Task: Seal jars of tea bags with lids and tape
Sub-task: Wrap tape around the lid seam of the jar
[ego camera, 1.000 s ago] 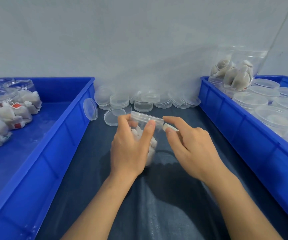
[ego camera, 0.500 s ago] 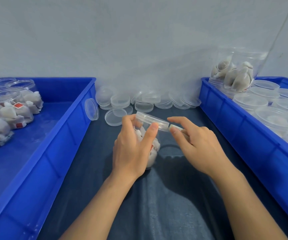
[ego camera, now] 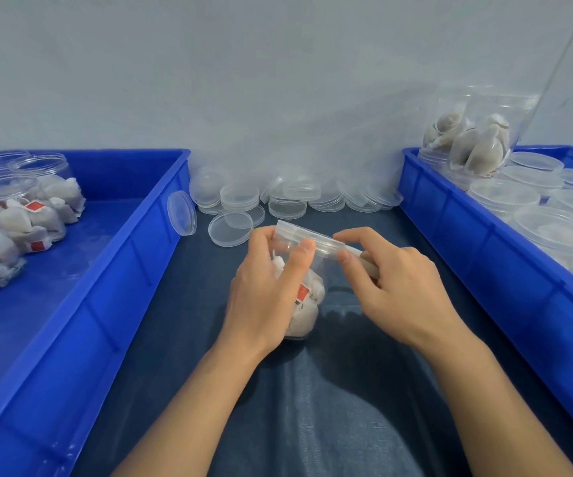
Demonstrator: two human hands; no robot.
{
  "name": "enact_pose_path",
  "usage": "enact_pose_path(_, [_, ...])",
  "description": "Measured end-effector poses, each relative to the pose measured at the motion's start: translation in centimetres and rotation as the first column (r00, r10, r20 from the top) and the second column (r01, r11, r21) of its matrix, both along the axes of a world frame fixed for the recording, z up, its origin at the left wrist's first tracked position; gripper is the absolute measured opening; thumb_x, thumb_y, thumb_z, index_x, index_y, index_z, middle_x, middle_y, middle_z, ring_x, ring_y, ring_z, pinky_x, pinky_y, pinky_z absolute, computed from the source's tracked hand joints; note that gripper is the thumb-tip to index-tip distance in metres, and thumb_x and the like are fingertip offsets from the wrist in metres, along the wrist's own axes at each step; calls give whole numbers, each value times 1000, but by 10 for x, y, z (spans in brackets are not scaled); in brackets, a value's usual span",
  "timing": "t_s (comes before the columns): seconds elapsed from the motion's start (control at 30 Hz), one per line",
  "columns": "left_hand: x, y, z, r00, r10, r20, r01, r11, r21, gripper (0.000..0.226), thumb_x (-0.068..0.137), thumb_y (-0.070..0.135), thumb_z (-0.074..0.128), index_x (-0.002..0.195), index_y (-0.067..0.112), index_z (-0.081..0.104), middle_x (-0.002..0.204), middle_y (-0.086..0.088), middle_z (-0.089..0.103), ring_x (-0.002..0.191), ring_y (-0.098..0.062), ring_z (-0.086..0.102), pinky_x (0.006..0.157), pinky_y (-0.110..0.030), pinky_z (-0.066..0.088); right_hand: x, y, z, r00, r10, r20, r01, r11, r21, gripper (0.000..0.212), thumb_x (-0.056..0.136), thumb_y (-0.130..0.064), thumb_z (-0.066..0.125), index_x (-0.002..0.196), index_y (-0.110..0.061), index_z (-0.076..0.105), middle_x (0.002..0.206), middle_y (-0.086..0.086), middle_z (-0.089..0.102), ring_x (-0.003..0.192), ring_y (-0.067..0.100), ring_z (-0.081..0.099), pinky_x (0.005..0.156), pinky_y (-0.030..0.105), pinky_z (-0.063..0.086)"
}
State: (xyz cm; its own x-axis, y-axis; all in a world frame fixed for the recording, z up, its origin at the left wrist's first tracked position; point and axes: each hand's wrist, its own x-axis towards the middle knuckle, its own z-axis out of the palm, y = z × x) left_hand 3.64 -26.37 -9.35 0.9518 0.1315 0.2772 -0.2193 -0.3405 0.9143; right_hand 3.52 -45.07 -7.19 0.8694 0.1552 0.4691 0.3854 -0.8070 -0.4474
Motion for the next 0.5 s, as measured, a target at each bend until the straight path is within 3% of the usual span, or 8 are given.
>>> enact_pose_path(0.13, [-2, -1, 4, 997, 75, 32, -79, 987, 137, 51, 83, 82, 39, 106, 42, 59, 106, 16, 58, 104, -2, 58, 84, -22, 44, -1, 2, 1, 1000, -12, 0, 12, 1000, -11, 35, 101, -55, 39, 124, -38, 59, 56, -10, 57, 61, 16, 57, 65, 39, 47])
enact_pose_path(0.33, [-8, 1, 9, 993, 116, 28, -118, 985, 125, 48, 84, 79, 44, 106, 40, 62, 102, 15, 68, 100, -5, 63, 94, -42, 52, -5, 8, 1, 998, -30, 53, 32, 999, -29, 38, 103, -58, 36, 123, -36, 60, 55, -14, 54, 60, 15, 57, 62, 35, 41])
enact_pose_path(0.5, [-7, -5, 6, 995, 94, -28, -89, 986, 140, 68, 70, 90, 51, 120, 45, 50, 114, 23, 66, 105, 2, 62, 90, -32, 51, -6, 10, 1, 1000, 8, 18, -8, 1000, -1, 40, 99, -56, 34, 126, -37, 57, 54, -14, 50, 61, 15, 55, 67, 40, 47])
